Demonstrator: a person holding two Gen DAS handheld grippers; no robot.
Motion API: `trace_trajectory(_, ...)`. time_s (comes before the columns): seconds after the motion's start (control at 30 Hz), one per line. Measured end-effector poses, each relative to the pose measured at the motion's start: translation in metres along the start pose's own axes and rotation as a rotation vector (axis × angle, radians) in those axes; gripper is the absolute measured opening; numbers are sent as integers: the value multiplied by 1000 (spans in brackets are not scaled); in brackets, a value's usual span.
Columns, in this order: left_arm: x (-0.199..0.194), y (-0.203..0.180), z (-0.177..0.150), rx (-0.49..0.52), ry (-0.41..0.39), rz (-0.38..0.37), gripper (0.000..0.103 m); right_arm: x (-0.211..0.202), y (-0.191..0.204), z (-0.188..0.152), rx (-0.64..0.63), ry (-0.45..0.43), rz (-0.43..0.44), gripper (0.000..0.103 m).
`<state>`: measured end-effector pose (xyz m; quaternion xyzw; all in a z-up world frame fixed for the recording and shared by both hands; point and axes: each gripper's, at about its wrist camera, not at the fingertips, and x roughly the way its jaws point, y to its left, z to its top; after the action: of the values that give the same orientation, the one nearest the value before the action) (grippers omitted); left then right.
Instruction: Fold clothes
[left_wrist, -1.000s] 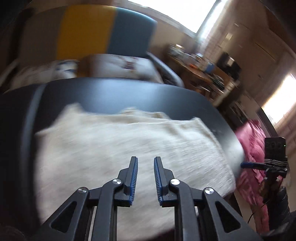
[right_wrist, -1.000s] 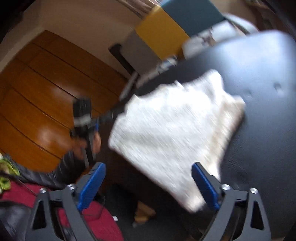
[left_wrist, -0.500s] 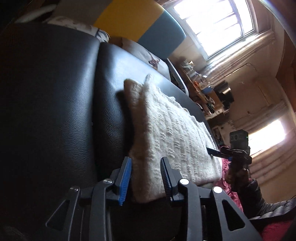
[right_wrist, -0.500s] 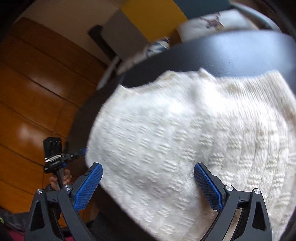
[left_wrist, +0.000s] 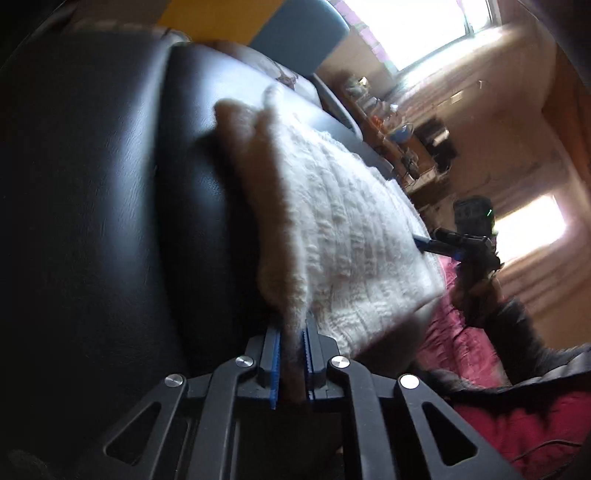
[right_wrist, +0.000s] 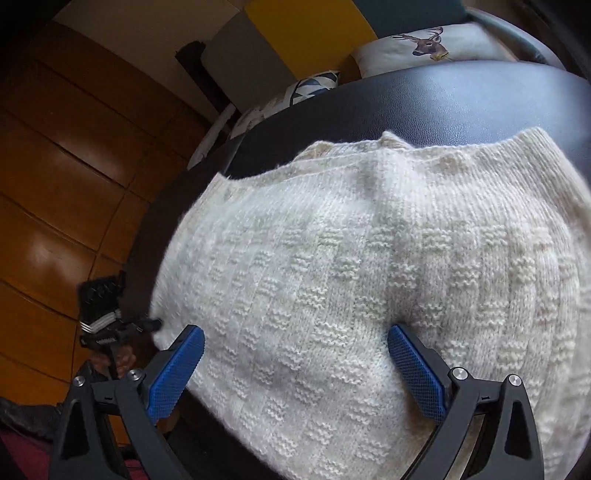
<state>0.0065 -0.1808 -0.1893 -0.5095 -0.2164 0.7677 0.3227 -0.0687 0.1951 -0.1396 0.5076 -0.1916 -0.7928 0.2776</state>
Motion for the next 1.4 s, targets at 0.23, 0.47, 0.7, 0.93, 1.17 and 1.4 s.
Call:
trace_trajectory(0.23, -14, -17, 18, -67, -67, 39, 18, -1, -4, -3, -14, -16, 28, 102)
trace_trajectory(0.47, -11, -3, 79, -193, -174, 66, 38, -8, -7, -10, -40, -62, 60, 102)
trace_trajectory(0.7, 19, 13, 102, -270, -81, -32, 44, -10, -8, -14, -47, -94, 97, 102)
trace_trajectory(0.93, 45, 12, 103, -258, -56, 9, 48, -7, -7, -14, -45, -100, 109, 102)
trace_trajectory(1.17, 43, 7, 112, -170, -69, 125, 18, -8, -7, -16, -41, -107, 111, 103)
trace_trajectory(1.4, 21, 5, 106, -150, -124, 212, 14, -40, 7, -2, -131, -101, 19, 102)
